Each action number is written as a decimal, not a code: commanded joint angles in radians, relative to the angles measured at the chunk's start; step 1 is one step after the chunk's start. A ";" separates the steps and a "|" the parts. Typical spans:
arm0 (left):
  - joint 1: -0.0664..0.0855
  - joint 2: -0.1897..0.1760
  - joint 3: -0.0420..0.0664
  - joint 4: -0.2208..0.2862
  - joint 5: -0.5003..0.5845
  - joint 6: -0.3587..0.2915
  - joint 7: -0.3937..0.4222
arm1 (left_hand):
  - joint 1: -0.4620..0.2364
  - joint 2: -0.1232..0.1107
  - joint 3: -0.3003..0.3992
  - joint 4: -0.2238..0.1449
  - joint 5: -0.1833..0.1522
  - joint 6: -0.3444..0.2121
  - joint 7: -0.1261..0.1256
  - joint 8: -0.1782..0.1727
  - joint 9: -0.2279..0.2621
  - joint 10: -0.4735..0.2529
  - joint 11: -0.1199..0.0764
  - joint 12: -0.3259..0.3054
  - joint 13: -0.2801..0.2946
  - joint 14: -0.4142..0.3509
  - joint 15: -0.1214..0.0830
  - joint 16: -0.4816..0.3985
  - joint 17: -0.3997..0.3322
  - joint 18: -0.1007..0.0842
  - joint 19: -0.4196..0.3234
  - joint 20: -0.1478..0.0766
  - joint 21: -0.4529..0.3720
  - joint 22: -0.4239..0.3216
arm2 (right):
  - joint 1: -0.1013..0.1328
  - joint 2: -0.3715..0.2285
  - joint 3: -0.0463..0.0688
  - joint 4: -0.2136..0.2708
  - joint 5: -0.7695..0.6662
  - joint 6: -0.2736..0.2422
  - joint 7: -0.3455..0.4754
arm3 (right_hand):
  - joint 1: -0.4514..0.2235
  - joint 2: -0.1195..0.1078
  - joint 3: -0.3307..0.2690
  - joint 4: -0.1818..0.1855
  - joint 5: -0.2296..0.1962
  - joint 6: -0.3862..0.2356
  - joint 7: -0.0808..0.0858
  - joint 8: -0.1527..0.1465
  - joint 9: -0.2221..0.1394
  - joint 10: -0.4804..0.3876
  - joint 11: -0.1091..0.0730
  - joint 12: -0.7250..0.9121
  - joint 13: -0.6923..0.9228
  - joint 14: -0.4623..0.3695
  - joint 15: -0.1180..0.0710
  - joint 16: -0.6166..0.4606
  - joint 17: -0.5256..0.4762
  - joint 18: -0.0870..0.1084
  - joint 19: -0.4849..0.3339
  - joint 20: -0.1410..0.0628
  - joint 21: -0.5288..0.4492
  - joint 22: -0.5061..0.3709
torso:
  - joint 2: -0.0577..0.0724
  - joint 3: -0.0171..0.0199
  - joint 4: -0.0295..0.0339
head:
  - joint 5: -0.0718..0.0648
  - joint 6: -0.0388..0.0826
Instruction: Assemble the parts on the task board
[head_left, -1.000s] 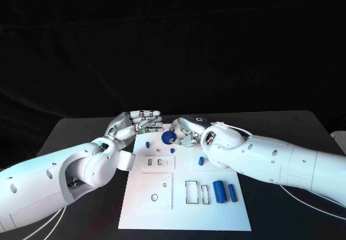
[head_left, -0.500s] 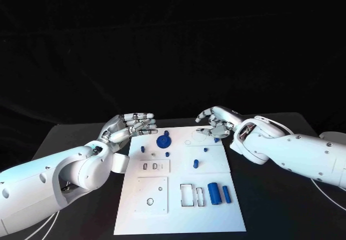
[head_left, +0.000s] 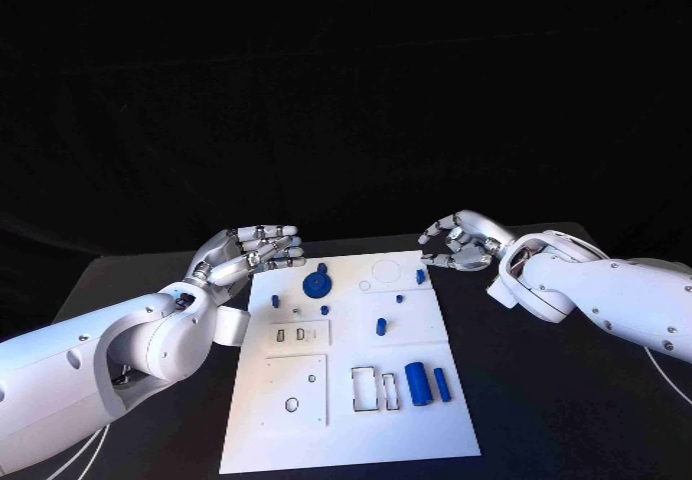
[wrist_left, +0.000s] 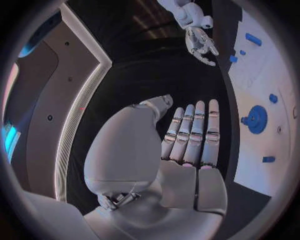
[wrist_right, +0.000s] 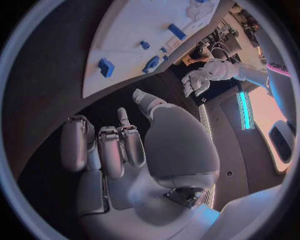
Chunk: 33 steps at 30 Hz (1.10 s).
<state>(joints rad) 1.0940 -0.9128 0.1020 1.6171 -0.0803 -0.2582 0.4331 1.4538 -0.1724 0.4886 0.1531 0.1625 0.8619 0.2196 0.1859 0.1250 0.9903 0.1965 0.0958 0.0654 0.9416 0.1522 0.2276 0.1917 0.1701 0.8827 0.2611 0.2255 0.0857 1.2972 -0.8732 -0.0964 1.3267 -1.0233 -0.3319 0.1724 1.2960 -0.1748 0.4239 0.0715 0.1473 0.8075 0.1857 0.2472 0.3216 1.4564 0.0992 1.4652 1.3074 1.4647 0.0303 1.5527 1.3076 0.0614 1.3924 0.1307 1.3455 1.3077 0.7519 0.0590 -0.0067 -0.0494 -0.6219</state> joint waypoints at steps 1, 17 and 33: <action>0.000 0.000 0.001 0.004 0.004 0.017 0.012 | -0.010 0.001 0.007 -0.003 -0.006 0.007 0.030 -0.004 -0.001 0.007 -0.001 -0.004 -0.001 0.002 0.002 -0.004 0.002 0.013 0.002 0.000 0.002 -0.001 | -0.007 -0.002 0.000 -0.007 -0.022 0.054 0.030 | 0.012 -0.002 -0.001 -0.010 0.002 -0.010 0.001 -0.006 -0.002 -0.009 0.002 -0.005 0.128 0.087 -0.004 -0.006 0.188 0.008 -0.009 0.001 -0.007 0.015 | 0.002 -0.0005 0.0005 | -0.003 -0.002; 0.000 -0.002 0.001 0.007 0.004 0.017 0.012 | -0.010 0.000 0.008 -0.004 -0.006 0.008 0.030 -0.004 -0.001 0.007 -0.002 -0.005 -0.001 0.002 0.002 -0.004 0.002 0.013 0.002 0.000 0.002 -0.001 | -0.038 0.020 -0.002 -0.042 -0.116 0.076 -0.004 | 0.048 0.001 0.025 -0.052 0.028 -0.013 0.005 -0.015 -0.005 -0.014 0.005 -0.008 0.124 0.087 -0.001 -0.006 0.188 0.009 -0.011 0.003 -0.013 0.014 | 0.001 0.0016 0.0018 | 0.002 -0.018; 0.000 -0.003 0.001 0.008 0.004 0.019 0.011 | -0.009 0.000 0.010 -0.006 -0.006 0.008 0.029 -0.004 -0.001 0.008 -0.002 -0.005 -0.001 0.002 0.002 -0.004 0.003 0.013 0.003 0.000 0.002 -0.002 | -0.058 0.045 -0.003 -0.059 -0.131 0.034 -0.032 | 0.033 0.011 0.029 -0.047 0.022 0.000 0.007 -0.012 -0.003 -0.007 0.007 -0.002 0.130 0.088 0.001 -0.005 0.191 0.007 -0.005 0.004 -0.008 0.020 | 0.001 0.0011 0.0002 | 0.008 -0.023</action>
<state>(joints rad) 1.0938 -0.9166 0.1019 1.6221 -0.0796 -0.2570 0.4335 1.4538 -0.1723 0.4942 0.1474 0.1625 0.8619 0.2196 0.1859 0.1249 0.9902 0.1965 0.0958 0.0655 0.9416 0.1522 0.2276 0.1938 0.1701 0.8827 0.2611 0.2255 0.0859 1.2415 -0.8299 -0.0993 1.2693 -1.1336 -0.2874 0.1586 1.3334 -0.1726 0.4501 0.0232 0.1724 0.8009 0.1930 0.2374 0.3183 1.4505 0.1055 1.4613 1.3081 1.4647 0.0303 1.5527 1.3074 0.0615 1.3889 0.1344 1.3357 1.3074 0.7530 0.0608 -0.0073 -0.0405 -0.6450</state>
